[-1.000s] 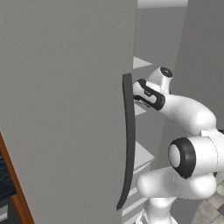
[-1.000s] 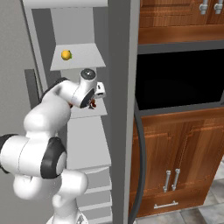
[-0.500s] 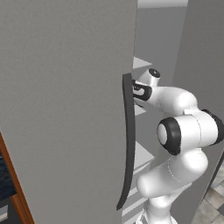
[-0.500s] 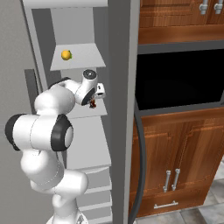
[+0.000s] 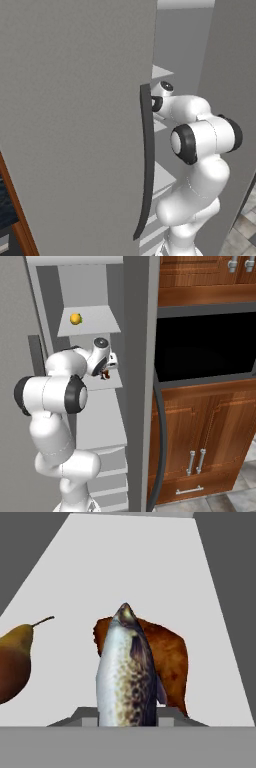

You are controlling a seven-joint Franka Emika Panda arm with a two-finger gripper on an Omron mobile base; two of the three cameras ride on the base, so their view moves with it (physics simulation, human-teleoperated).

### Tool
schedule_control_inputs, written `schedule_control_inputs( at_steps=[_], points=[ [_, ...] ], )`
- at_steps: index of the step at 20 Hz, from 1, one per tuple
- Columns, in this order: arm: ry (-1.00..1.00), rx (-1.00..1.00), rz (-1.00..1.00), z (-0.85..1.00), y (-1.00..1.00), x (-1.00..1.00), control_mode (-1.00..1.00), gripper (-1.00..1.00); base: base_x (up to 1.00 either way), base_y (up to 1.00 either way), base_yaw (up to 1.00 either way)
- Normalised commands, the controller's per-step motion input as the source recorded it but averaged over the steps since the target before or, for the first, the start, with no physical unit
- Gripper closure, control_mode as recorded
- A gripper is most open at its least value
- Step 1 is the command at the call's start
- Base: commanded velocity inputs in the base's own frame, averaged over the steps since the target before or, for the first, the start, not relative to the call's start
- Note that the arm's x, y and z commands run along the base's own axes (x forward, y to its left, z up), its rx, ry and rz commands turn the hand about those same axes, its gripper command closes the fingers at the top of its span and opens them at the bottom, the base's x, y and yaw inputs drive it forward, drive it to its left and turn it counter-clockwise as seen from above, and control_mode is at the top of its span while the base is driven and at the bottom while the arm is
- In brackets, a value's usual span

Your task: Take the lemon and fish from the highest rack and move them to the second highest rack where the pear and chicken drumstick are located, to maximize freezer space. Close the freezer door after rearranging.

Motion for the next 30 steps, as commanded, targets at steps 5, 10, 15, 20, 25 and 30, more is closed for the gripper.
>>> schedule_control_inputs(
  at_steps=[5, 10, 15, 20, 25, 30],
  points=[
    [0.00, 0.00, 0.00, -0.27, 0.21, 0.28, -1.00, 1.00, 0.00, 0.00, 0.00],
    [0.00, 0.00, 0.00, -0.28, 0.27, 0.32, -1.00, 1.00, 0.00, 0.00, 0.00],
    [0.00, 0.00, 0.01, -0.34, 0.22, 0.21, -1.00, -1.00, 0.00, 0.00, 0.00],
    [0.00, 0.00, 0.08, -0.27, 0.04, 0.00, -1.00, -1.00, 0.00, 0.00, 0.00],
    [-0.09, 0.00, 0.05, 0.03, 0.00, -0.32, -1.00, -1.00, 0.00, 0.00, 0.00],
    [-0.21, 0.00, 0.00, 0.37, 0.00, -0.59, -1.00, -1.00, 0.00, 0.00, 0.00]
  ],
)
